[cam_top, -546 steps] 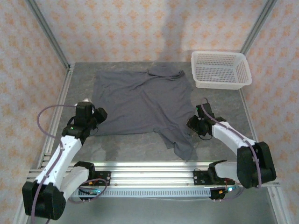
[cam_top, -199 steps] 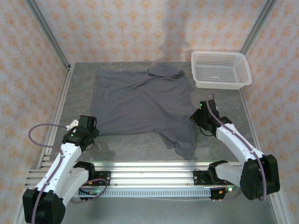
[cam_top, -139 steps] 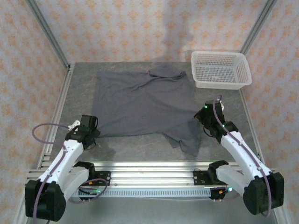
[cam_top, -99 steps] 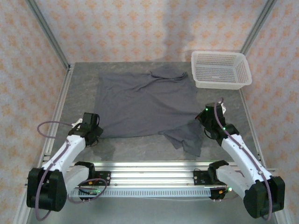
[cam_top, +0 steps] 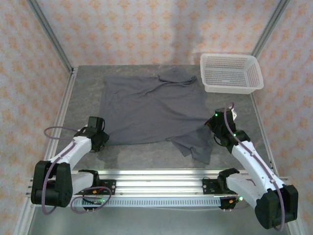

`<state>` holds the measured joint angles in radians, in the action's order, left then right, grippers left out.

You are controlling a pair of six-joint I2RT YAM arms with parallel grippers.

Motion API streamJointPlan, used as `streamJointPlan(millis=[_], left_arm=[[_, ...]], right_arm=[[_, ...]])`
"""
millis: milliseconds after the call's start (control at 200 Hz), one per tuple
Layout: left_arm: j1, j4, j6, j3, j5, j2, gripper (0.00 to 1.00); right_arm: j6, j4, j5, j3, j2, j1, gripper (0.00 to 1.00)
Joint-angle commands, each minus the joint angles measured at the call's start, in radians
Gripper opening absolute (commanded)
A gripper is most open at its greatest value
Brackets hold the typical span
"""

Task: Fold the inside-out t-shirt
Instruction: Fold the T-shirt at the center of the table.

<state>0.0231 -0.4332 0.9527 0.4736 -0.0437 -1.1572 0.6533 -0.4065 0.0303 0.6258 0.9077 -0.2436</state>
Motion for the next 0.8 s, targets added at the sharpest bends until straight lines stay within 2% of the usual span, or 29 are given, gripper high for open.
streamJointPlan(millis=[0, 225, 365, 500, 555, 711, 796], left_arm=[[-0.012, -0.057, 0.012, -0.019, 0.057, -0.014, 0.41], [-0.012, -0.065, 0.023, -0.041, 0.057, -0.008, 0.41], [-0.013, -0.026, 0.03, -0.053, 0.034, -0.01, 0.27], [-0.038, -0.027, 0.028, -0.04, -0.017, -0.009, 0.08], [-0.058, -0.046, 0.006, -0.031, -0.051, 0.035, 0.0], [-0.061, -0.185, 0.005, -0.036, 0.034, 0.244, 0.0], [-0.061, -0.233, -0.001, -0.057, 0.023, 0.334, 0.0]], right_arm=[[0.01, -0.02, -0.043, -0.008, -0.009, -0.002, 0.0], [0.011, -0.022, -0.039, -0.002, -0.006, -0.001, 0.0], [0.016, -0.02, -0.037, -0.005, -0.006, -0.002, 0.0], [0.016, -0.041, -0.042, 0.001, -0.007, -0.002, 0.0], [0.017, -0.066, -0.055, 0.001, -0.016, -0.002, 0.0], [0.024, -0.095, -0.076, -0.063, -0.067, 0.0, 0.0], [0.026, -0.137, -0.083, -0.09, -0.094, 0.0, 0.0]])
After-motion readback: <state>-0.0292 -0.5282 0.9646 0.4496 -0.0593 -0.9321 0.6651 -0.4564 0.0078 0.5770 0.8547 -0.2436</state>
